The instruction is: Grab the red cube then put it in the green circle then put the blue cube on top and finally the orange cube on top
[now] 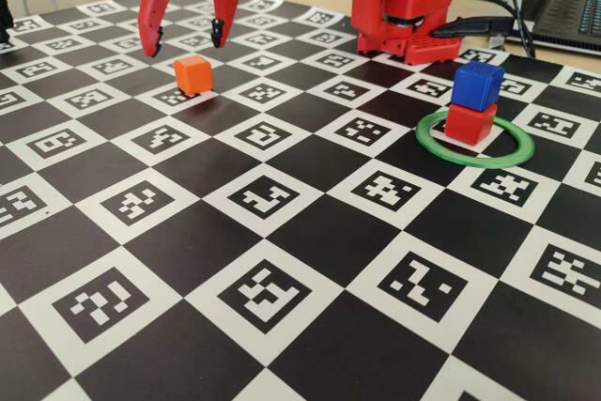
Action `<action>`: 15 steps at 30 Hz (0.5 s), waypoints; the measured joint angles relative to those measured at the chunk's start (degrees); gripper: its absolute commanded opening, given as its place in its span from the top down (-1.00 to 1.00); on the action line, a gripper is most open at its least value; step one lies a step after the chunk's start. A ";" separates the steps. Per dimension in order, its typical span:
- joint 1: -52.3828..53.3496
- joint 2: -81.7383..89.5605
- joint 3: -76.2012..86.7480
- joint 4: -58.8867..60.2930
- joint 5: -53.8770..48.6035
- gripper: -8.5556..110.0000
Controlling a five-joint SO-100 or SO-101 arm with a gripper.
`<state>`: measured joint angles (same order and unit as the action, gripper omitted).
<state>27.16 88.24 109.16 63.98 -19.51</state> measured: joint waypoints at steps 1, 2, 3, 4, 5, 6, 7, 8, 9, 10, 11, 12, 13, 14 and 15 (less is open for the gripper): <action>-0.09 -0.26 0.44 -0.70 0.00 0.19; -0.18 -0.62 0.70 -1.32 -0.18 0.19; -0.18 -0.97 0.88 -1.85 -0.35 0.19; -0.26 -1.23 1.23 -2.46 -0.62 0.19; -0.26 -1.49 1.67 -2.90 -0.70 0.19; -0.26 -1.67 2.02 -3.60 -0.53 0.19; -0.26 -1.85 2.29 -4.31 -0.62 0.19; -0.26 -2.20 2.55 -5.01 -0.53 0.19; -0.26 -2.64 2.55 -5.54 -0.53 0.19; -0.26 -2.99 2.55 -5.89 -0.53 0.19; -0.26 -3.34 2.55 -6.33 -0.53 0.19; -0.26 -3.60 2.55 -6.68 -0.53 0.19; -0.26 -3.87 2.55 -7.03 -0.53 0.19; -0.26 -4.13 2.55 -7.21 -0.53 0.19; -0.26 -4.48 2.55 -7.47 -0.53 0.19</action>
<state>26.89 83.76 111.71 56.51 -20.04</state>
